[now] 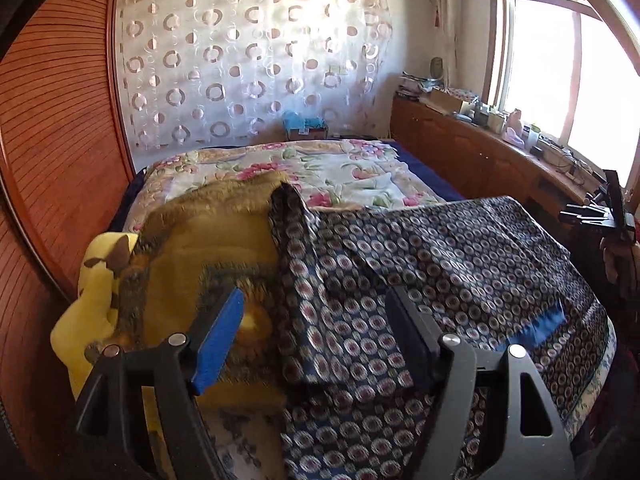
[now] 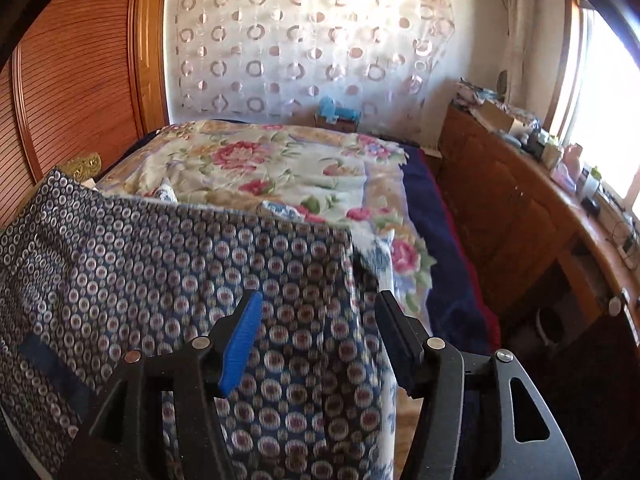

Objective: Fold small clothes

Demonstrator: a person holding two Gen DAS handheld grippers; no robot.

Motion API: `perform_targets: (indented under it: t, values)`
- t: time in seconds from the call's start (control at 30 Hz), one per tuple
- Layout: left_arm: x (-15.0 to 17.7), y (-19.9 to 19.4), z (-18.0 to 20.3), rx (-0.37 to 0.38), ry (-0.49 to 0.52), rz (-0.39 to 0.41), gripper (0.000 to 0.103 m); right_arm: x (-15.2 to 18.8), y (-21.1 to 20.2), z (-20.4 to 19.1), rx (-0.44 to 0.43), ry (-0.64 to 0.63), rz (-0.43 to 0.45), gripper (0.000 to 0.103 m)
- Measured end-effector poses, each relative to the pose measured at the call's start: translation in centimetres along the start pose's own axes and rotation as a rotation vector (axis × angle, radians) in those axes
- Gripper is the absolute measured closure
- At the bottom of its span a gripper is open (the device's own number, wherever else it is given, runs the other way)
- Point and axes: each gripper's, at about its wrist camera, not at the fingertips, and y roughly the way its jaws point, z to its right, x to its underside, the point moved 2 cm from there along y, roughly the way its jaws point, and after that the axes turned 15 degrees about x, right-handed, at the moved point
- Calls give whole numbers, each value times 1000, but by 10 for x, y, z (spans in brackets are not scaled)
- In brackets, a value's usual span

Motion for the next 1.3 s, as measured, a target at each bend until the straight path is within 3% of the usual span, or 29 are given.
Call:
perform_targets:
  t: [0.3,0.43,0.5,0.57,0.67,0.87,1.03,1.3]
  values:
    - [47,23,29,2,2,-71,29,40,24,44,0,98,-155,45]
    - [62,37,29,4,-9,-120,29,46,27,50,-13,112,-192,60]
    - [67,42,29,3,-9,-137,29,45,26,50,-19,105,-193,72]
    - [71,47,30,2,-12,-151,29,43,27,47,-13,91,-177,90]
    - [76,53,29,-4,-17,-176,29,42,30,37,-18,87,-134,97]
    - [84,64,24,-21,-29,-224,27,39,28,27,-49,85,-117,98]
    - [85,64,23,-30,-28,-238,20,38,42,25,-21,106,-147,98]
    - [84,71,26,-29,-28,-245,17,41,48,23,18,111,-155,95]
